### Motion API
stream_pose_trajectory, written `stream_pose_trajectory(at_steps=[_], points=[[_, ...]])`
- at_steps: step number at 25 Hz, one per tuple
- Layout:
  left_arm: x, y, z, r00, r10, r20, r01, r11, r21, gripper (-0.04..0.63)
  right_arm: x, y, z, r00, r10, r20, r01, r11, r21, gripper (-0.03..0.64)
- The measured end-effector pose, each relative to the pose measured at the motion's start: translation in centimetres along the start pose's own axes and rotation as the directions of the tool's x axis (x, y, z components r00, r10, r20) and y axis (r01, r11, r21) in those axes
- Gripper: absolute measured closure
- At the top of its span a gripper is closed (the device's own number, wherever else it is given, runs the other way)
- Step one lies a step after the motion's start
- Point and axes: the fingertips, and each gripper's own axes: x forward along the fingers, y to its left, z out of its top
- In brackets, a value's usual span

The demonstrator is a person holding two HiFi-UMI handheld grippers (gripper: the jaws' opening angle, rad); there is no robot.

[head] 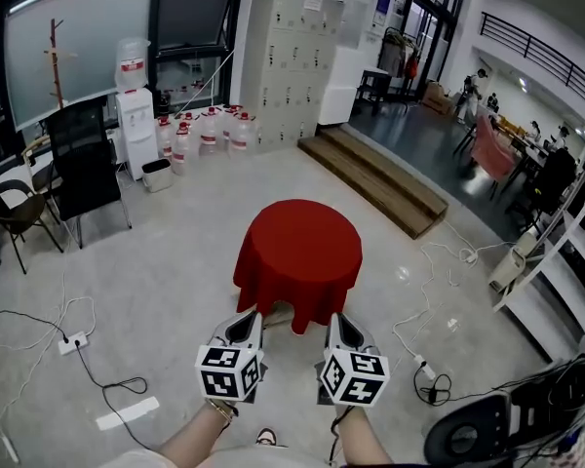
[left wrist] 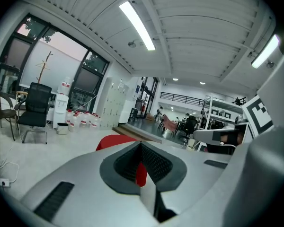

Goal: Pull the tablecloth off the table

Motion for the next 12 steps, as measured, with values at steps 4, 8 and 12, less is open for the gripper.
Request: stream_pose_trajectory(at_steps=[4, 8, 12], points=[[2.4, -0.3, 0.8, 1.000, 0.007, 0.004, -0.007, 1.000, 0.001, 0.580, 1.8, -1.6, 1.1, 1.000, 0.007, 0.008, -0.007, 1.000, 0.003, 0.592], [4.9, -0.7, 1.4, 1.000, 0.013, 0.010, -0.013, 1.000, 0.003, 0.580, 3.6, -3.5, 1.7, 1.000, 0.018, 0.006, -0.018, 1.000, 0.003, 0.592], [7.2, -1.1, 2.5, 1.000, 0.011, 0.023, -0.011, 0.999, 0.030, 0.580, 5.2, -5.0, 2.3, 1.000, 0.022, 0.007, -0.022, 1.000, 0.006, 0.592]])
